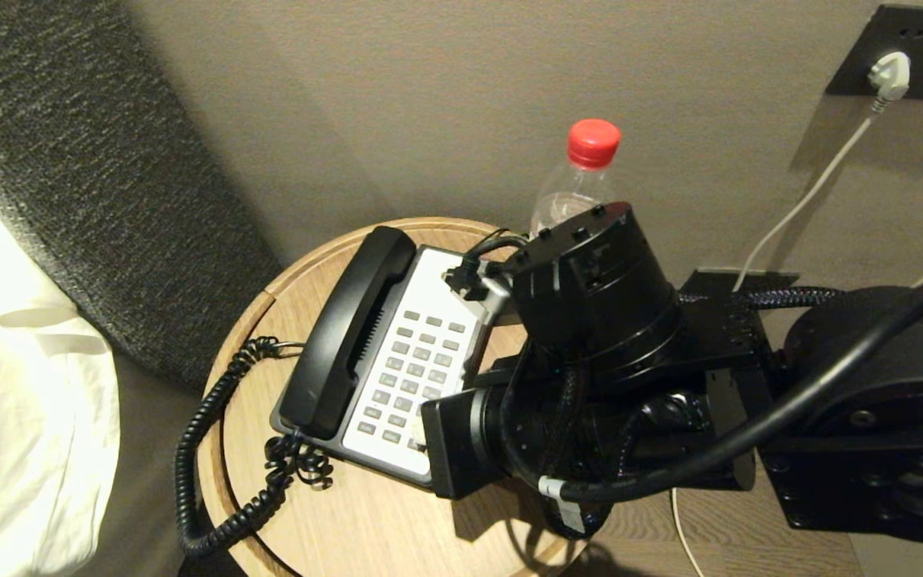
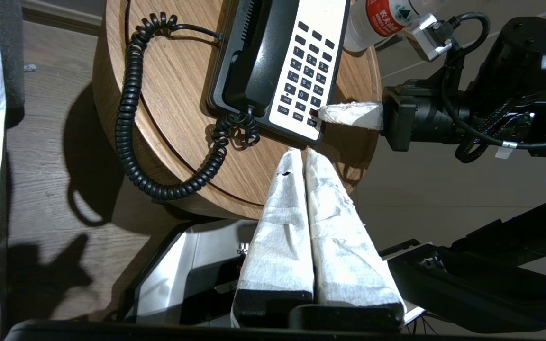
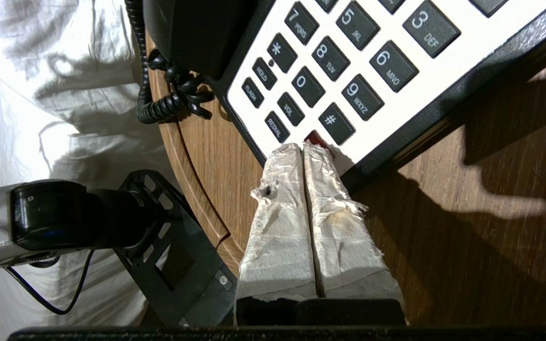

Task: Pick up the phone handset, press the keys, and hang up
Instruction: End the call using the dial pad

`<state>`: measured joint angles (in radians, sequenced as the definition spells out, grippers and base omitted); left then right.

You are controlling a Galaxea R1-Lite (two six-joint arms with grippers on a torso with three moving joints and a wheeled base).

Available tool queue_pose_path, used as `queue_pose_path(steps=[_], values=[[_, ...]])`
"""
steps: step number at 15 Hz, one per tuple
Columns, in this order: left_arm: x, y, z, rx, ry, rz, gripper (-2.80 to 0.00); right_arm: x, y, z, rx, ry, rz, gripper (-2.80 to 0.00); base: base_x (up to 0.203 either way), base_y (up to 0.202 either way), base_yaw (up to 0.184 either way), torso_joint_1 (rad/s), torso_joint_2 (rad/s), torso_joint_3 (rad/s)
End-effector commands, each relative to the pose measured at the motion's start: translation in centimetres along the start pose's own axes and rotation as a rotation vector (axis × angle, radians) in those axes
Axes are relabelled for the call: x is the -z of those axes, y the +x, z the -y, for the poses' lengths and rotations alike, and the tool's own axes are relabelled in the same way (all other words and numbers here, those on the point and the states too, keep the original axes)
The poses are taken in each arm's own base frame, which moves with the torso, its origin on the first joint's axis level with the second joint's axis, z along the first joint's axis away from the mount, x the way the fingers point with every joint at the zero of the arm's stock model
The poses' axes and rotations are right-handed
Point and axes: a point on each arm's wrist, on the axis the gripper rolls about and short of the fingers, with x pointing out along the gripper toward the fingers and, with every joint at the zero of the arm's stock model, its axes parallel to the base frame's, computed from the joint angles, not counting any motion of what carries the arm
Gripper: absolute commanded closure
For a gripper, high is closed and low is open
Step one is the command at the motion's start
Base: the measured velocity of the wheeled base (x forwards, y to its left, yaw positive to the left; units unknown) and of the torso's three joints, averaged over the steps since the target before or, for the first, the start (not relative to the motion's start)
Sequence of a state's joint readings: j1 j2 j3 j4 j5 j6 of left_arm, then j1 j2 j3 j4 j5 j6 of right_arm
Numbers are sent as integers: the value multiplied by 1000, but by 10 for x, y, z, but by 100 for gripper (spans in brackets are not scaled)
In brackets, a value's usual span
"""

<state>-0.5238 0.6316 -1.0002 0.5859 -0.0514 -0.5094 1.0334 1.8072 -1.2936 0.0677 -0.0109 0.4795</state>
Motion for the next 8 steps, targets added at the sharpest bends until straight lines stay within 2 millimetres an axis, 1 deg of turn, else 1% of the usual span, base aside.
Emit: queue_pose_path(steps=[1, 8], values=[[1, 0, 0, -2, -5, -3, 0, 2, 4, 1, 6, 2, -13, 0, 0, 0, 0, 0, 0, 0], [2, -2, -1, -4, -3, -4, 0, 6, 10, 2, -6, 10, -38, 0, 0, 0, 0, 0, 0, 0]])
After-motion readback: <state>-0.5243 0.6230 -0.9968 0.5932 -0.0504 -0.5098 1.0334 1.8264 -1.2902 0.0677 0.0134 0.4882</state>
